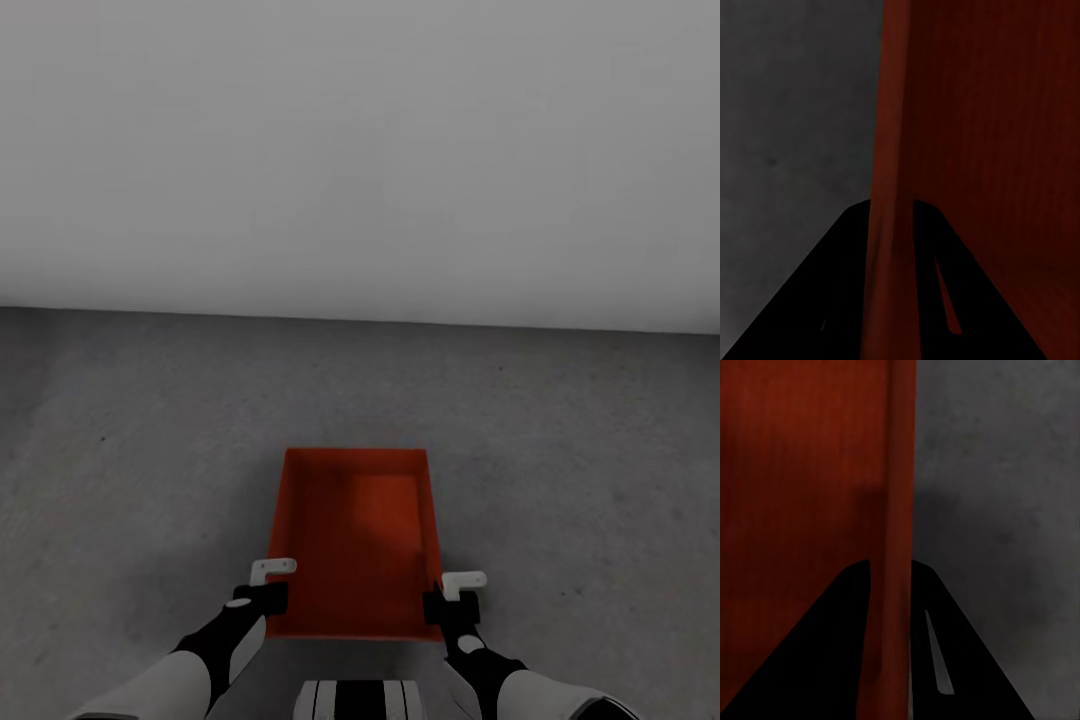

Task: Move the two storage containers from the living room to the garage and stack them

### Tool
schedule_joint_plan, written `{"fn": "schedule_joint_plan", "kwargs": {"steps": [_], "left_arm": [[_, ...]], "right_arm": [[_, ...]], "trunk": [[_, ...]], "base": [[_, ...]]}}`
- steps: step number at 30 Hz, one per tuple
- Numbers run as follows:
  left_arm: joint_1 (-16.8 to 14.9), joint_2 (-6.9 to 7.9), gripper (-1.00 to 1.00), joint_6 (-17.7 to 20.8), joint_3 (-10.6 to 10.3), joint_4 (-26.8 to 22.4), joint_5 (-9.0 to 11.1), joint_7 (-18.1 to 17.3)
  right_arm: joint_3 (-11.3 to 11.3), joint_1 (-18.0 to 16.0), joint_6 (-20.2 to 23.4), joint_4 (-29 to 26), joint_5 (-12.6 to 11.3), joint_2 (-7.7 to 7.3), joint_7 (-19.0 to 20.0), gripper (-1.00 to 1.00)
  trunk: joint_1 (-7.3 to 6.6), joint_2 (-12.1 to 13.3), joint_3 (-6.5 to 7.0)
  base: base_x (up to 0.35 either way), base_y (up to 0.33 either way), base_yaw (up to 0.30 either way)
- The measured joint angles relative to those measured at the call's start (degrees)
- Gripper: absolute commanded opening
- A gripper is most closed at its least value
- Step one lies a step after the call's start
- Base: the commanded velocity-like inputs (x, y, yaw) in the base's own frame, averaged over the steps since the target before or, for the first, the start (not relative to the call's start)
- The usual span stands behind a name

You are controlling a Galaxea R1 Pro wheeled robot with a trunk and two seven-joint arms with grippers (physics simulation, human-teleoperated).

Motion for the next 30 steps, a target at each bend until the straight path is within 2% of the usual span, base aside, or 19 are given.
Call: {"fn": "schedule_joint_plan", "kwargs": {"steps": [5,30], "left_arm": [[-0.1,-0.02,-1.0,-0.5,-0.2,-0.1,0.1,0.0],[-0.1,-0.01,-1.0,-0.5,-0.2,0.0,0.0,0.0]], "right_arm": [[0.4,0.0,-0.7,0.1,-0.6,0.0,-0.1,-1.0],[0.7,0.0,-0.7,0.1,-0.8,0.04,-0.2,-1.0]], "trunk": [[0.7,-2.0,-0.88],[0.71,-2.0,-0.89]], "base": [[0.0,0.0,0.0],[0.0,0.0,0.0]]}}
